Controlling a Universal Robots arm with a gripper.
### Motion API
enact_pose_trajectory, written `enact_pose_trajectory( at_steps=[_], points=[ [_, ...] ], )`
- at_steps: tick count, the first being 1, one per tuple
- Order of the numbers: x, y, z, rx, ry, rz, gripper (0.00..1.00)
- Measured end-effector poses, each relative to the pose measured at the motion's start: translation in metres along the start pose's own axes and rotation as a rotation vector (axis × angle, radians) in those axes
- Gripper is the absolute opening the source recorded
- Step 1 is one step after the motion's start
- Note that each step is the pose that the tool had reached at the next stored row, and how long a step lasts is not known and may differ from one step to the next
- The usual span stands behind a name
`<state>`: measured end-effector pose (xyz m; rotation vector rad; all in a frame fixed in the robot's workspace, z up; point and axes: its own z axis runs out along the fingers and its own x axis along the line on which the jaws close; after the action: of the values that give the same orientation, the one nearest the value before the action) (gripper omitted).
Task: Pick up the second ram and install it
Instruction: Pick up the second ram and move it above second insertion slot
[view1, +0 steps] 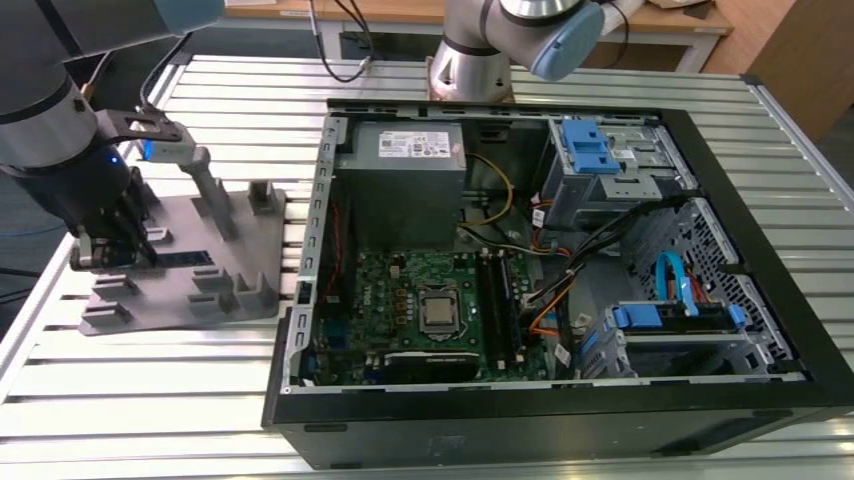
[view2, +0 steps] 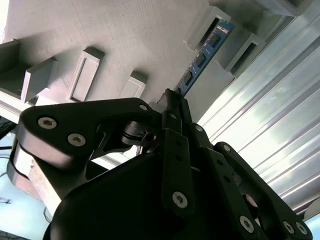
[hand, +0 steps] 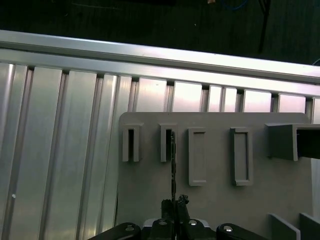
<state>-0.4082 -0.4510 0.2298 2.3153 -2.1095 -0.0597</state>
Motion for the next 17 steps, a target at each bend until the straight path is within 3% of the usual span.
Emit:
enact_pose_trajectory(
  at_steps=[17],
  points=[
    [-0.0005,0.0007,-0.0224,0.0003,-0.0029,0.0,0.14]
  ],
)
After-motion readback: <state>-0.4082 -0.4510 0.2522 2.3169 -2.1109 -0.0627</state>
